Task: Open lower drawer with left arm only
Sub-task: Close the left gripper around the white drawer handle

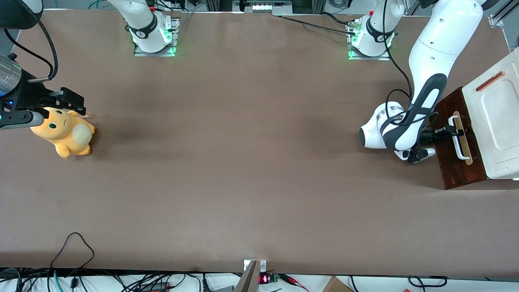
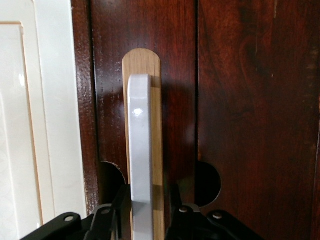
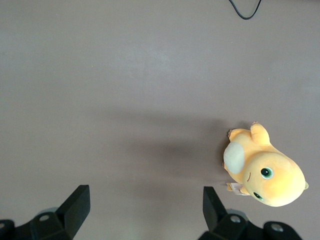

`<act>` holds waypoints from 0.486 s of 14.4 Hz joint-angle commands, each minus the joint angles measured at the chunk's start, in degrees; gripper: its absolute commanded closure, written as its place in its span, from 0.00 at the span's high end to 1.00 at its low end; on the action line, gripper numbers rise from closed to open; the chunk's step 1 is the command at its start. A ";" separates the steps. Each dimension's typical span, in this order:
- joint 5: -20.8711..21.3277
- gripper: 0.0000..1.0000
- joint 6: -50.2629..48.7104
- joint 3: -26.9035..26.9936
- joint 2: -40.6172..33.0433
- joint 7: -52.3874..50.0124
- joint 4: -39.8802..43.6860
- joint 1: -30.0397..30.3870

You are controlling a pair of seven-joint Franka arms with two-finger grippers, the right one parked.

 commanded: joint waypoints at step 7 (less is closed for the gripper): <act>2.73 0.28 -0.31 0.10 0.57 0.43 0.50 0.35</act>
